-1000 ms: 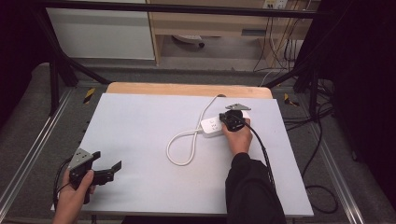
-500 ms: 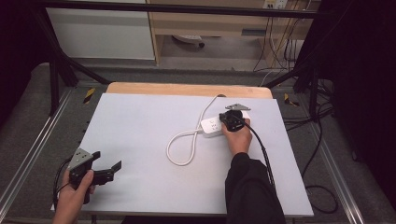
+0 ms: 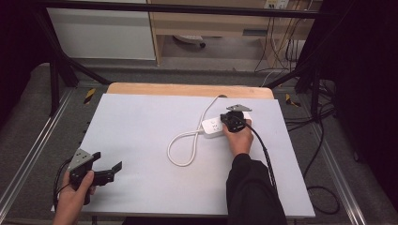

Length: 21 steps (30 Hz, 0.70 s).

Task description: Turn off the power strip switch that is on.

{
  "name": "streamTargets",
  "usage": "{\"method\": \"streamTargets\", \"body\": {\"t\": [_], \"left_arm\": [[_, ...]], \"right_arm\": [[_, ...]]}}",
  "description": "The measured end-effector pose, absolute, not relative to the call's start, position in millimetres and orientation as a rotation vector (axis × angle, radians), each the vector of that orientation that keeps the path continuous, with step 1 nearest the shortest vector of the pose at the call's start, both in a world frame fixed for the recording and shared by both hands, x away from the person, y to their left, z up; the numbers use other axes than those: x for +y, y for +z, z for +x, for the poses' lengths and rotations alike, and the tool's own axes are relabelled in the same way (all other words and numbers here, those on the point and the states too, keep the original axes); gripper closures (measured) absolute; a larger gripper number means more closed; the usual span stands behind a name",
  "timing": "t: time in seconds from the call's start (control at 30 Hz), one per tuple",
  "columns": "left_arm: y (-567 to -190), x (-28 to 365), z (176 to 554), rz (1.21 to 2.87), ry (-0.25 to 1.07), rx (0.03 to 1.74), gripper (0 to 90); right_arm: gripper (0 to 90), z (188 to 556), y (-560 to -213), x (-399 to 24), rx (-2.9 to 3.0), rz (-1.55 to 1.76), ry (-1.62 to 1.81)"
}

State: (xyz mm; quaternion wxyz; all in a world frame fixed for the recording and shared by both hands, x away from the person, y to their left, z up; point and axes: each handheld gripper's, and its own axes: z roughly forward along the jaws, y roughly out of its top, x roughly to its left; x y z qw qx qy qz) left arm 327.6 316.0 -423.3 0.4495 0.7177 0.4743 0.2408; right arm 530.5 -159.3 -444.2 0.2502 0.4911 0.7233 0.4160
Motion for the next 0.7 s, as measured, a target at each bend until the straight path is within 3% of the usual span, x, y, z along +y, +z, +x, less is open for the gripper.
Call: {"method": "streamTargets", "body": {"t": [0.7], "left_arm": [[-423.7, 316.6, 328.1, 1.772, 0.592, 1.177, 5.7]], "right_arm": [[90.0, 533.1, -436.9, -161.4, 1.996, 1.358, 1.131]]}}
